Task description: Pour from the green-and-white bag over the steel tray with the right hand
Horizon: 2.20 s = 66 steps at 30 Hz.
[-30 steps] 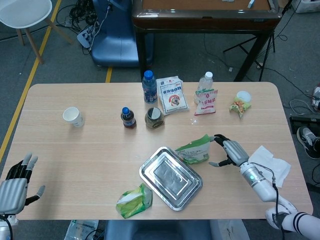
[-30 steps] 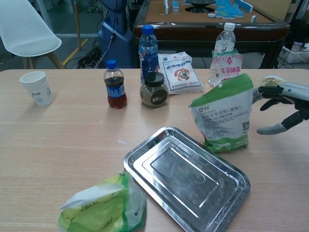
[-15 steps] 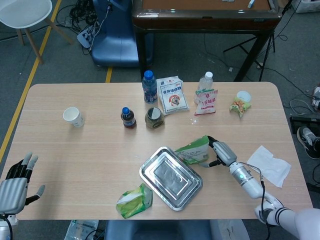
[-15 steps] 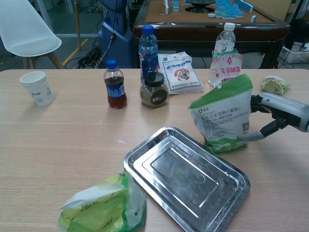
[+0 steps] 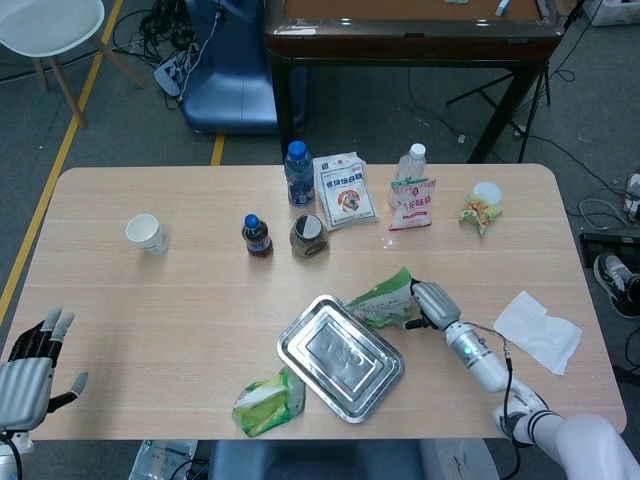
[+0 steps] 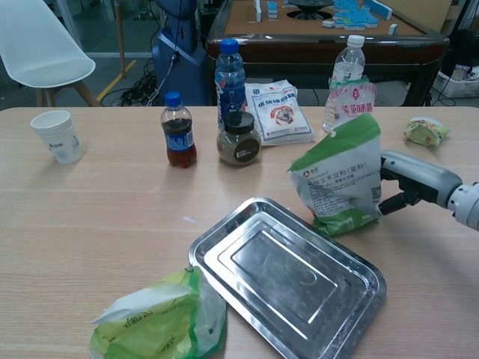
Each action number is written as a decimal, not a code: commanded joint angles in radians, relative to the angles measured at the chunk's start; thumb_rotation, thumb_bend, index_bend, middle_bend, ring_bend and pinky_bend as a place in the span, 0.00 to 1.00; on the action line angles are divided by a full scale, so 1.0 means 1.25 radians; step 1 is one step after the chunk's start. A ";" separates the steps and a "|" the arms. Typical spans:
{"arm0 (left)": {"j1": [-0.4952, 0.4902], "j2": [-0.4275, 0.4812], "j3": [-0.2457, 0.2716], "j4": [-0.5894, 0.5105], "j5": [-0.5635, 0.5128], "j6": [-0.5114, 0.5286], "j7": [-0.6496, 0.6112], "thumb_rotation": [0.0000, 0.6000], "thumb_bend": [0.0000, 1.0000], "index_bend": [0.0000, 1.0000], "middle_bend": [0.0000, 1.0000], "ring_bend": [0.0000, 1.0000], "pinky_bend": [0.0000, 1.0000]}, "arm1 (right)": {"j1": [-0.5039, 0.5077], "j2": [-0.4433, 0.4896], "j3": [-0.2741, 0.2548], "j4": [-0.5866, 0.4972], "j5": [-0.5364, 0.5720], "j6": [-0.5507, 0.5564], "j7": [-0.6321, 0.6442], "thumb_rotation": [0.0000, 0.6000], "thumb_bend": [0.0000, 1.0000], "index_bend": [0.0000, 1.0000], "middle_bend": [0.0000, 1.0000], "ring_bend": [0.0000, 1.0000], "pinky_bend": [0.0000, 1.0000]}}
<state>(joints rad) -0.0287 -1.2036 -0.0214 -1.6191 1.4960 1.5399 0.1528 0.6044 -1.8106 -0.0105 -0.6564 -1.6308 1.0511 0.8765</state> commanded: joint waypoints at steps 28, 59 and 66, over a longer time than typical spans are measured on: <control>0.005 -0.007 -0.001 0.019 0.008 0.009 -0.015 1.00 0.26 0.00 0.00 0.07 0.09 | 0.108 0.257 -0.059 -0.262 -0.129 0.093 -0.238 1.00 0.62 0.62 0.61 0.52 0.66; 0.015 -0.008 0.000 0.029 0.004 0.012 -0.027 1.00 0.26 0.00 0.00 0.07 0.09 | 0.237 0.447 -0.088 -0.582 -0.149 -0.173 -0.675 1.00 0.63 0.62 0.60 0.52 0.66; 0.016 -0.007 0.000 0.031 0.005 0.014 -0.028 1.00 0.26 0.00 0.00 0.07 0.09 | 0.235 0.435 -0.089 -0.577 -0.133 -0.193 -0.712 1.00 0.62 0.62 0.60 0.52 0.66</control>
<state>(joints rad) -0.0088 -1.2130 -0.0218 -1.5807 1.5021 1.5568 0.1178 0.8985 -1.2649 -0.1227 -1.3790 -1.7988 0.8071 -0.0107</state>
